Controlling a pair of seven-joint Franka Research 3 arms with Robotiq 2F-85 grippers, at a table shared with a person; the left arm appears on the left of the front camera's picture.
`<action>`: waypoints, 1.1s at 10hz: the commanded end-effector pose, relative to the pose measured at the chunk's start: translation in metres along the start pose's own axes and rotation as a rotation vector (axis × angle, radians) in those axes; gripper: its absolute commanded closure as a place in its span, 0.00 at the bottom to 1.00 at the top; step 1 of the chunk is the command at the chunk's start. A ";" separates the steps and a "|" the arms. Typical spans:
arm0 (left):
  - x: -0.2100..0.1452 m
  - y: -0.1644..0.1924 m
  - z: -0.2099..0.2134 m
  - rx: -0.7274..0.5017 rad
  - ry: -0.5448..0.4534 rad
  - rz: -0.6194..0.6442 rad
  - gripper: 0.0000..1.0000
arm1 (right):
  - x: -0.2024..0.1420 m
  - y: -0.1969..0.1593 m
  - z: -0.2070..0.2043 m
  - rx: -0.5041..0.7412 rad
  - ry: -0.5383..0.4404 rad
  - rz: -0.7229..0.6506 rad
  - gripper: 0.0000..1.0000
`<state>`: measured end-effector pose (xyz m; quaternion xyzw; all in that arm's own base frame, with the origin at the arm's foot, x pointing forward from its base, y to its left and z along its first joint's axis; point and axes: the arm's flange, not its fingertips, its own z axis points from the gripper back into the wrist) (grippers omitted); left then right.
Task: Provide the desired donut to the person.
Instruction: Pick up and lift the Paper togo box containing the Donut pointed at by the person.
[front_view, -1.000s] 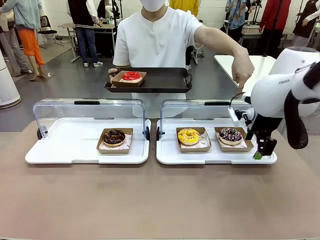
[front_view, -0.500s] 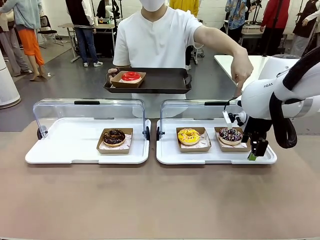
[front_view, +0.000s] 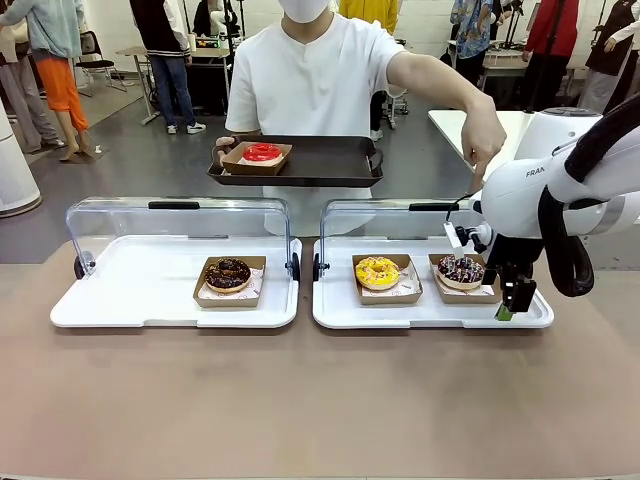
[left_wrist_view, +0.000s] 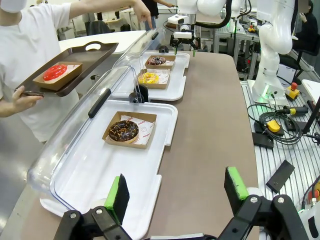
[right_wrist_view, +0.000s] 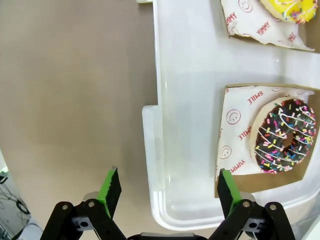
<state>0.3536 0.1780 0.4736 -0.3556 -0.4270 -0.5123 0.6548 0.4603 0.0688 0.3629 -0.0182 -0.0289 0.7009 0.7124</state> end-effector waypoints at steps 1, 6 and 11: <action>0.000 -0.001 0.000 0.002 -0.018 -0.007 0.00 | -0.004 -0.007 -0.005 0.026 -0.010 0.000 0.00; 0.000 -0.001 0.000 0.002 -0.018 -0.007 0.00 | -0.019 -0.042 -0.024 0.045 -0.030 -0.012 0.00; 0.000 -0.001 0.000 0.002 -0.018 -0.007 0.00 | -0.028 -0.063 -0.035 0.046 -0.072 -0.035 0.00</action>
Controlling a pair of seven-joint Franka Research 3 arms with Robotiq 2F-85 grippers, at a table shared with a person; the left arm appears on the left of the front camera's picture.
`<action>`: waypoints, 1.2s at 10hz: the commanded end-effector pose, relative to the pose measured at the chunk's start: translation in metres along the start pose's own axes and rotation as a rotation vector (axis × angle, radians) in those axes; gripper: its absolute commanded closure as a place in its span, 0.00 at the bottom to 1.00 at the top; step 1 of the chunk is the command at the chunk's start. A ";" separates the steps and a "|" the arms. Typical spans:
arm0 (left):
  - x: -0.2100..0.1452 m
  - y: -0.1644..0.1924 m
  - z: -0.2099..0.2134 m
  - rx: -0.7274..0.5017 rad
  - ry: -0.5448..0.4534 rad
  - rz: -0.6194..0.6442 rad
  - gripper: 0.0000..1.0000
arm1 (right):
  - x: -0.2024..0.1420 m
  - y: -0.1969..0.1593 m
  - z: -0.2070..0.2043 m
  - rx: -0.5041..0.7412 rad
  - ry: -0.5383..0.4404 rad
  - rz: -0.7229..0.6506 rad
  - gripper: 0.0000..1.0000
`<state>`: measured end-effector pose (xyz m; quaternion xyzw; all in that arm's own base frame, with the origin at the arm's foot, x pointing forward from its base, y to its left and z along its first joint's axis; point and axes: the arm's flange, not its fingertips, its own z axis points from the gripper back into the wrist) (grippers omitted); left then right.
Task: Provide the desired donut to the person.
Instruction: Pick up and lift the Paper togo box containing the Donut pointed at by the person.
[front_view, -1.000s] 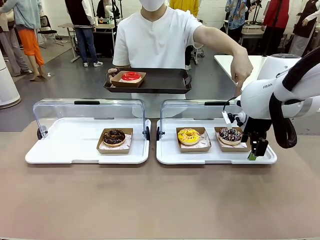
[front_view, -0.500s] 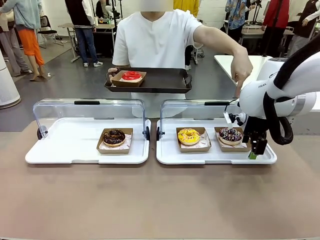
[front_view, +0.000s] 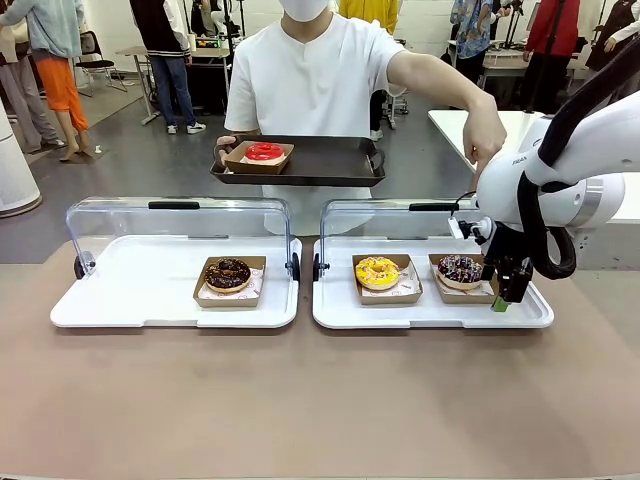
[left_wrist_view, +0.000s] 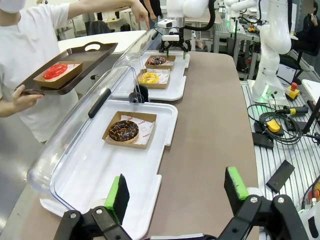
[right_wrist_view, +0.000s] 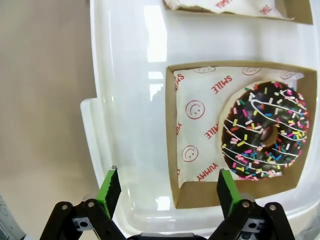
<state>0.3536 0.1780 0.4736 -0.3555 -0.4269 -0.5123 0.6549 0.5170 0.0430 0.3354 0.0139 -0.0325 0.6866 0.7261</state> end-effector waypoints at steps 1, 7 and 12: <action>0.000 -0.001 0.000 0.002 -0.018 -0.008 0.00 | -0.004 -0.010 -0.005 0.009 -0.023 0.001 0.00; 0.000 -0.001 0.000 0.002 -0.018 -0.008 0.00 | -0.006 -0.012 -0.019 0.040 0.009 -0.002 0.00; 0.000 -0.001 0.000 0.002 -0.018 -0.008 0.00 | -0.007 -0.011 -0.025 0.054 0.021 0.039 0.36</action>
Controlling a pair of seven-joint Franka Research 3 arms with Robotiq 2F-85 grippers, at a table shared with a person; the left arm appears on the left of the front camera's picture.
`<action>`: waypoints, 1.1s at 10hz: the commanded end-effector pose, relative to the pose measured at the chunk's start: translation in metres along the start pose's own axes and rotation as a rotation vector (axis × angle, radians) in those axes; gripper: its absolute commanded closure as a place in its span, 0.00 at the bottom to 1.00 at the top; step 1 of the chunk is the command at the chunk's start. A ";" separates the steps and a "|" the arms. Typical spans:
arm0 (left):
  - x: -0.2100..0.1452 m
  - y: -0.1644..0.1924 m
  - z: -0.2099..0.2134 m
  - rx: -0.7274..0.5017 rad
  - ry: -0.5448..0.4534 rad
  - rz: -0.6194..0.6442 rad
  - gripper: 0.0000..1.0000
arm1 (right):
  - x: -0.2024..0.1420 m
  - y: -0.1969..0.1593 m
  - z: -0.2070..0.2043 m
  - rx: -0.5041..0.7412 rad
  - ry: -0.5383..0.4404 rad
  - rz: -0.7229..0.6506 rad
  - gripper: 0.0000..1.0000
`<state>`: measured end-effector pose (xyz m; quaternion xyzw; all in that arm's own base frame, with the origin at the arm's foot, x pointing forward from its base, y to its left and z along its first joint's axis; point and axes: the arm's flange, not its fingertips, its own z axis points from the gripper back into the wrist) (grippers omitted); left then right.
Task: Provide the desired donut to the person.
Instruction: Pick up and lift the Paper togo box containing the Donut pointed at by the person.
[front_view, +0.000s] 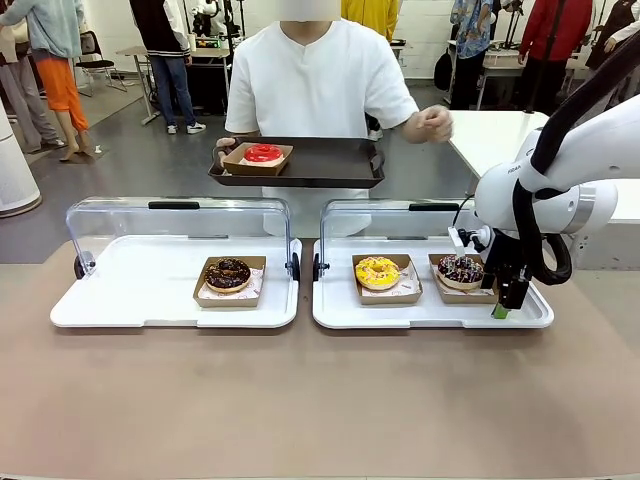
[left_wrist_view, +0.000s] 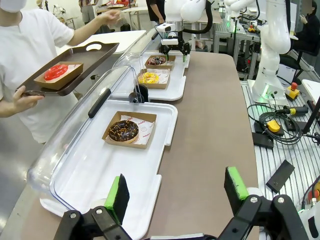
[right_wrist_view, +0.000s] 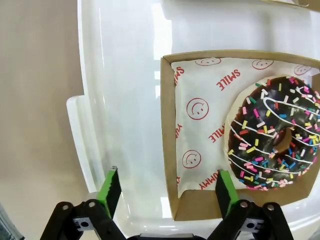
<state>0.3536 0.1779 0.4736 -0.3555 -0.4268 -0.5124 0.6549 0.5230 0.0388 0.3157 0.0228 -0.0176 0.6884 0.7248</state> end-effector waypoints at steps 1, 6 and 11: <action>0.000 -0.001 0.000 0.002 -0.018 -0.008 0.00 | -0.001 -0.005 -0.006 0.021 0.013 0.035 0.60; 0.000 -0.001 0.000 0.002 -0.018 -0.008 0.00 | -0.001 -0.004 -0.007 0.018 0.010 0.039 0.98; 0.000 -0.001 0.000 0.002 -0.018 -0.008 0.00 | 0.000 -0.001 -0.005 0.009 0.008 0.051 1.00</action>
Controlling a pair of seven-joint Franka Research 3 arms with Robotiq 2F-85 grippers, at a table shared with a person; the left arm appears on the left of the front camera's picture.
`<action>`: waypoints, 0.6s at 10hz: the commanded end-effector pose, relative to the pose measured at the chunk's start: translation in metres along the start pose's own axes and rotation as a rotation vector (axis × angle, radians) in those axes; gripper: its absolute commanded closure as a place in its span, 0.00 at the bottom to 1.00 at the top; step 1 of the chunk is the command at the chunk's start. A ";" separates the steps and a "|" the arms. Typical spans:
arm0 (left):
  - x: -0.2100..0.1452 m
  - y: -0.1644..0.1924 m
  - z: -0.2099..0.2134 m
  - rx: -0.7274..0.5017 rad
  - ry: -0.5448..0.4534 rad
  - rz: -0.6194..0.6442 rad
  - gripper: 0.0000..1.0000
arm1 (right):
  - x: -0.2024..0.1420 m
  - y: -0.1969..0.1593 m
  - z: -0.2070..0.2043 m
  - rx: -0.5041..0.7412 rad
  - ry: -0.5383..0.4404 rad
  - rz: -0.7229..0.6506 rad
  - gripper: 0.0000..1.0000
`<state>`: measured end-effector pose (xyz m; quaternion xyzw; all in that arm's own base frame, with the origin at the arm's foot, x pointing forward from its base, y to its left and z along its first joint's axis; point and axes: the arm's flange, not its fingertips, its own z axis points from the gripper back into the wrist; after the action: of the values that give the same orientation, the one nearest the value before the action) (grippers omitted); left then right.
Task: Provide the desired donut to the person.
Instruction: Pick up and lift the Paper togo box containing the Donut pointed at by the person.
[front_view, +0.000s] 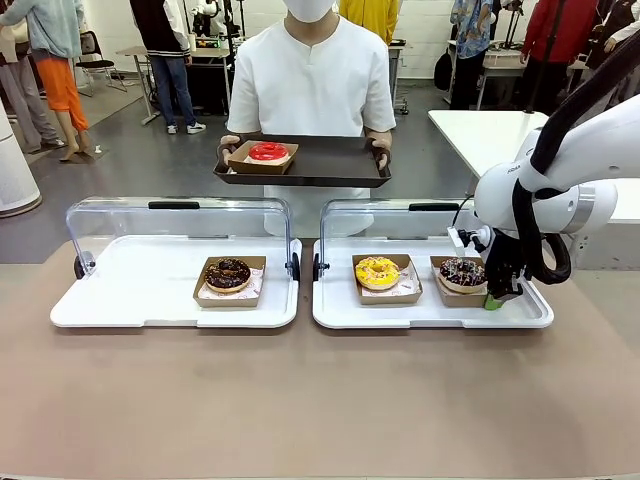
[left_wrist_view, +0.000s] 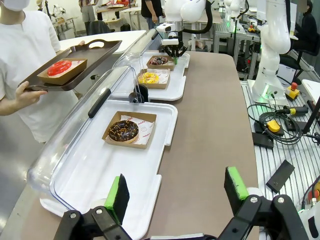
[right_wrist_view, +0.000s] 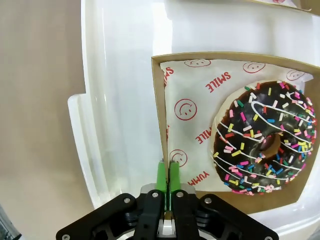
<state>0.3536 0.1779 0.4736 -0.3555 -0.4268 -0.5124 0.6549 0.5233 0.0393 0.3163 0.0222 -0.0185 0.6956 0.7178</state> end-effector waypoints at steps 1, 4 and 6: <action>0.000 -0.001 0.000 0.002 -0.019 -0.008 0.00 | 0.001 0.006 -0.001 0.003 0.015 0.032 1.00; 0.000 -0.001 0.000 0.002 -0.019 -0.008 0.00 | 0.019 0.059 0.039 -0.054 0.085 -0.096 1.00; 0.000 -0.001 0.000 0.002 -0.019 -0.008 0.00 | 0.024 0.106 0.076 -0.070 0.061 -0.062 1.00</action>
<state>0.3538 0.1779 0.4732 -0.3558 -0.4265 -0.5122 0.6552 0.4482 0.0583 0.3753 -0.0156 -0.0208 0.6734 0.7388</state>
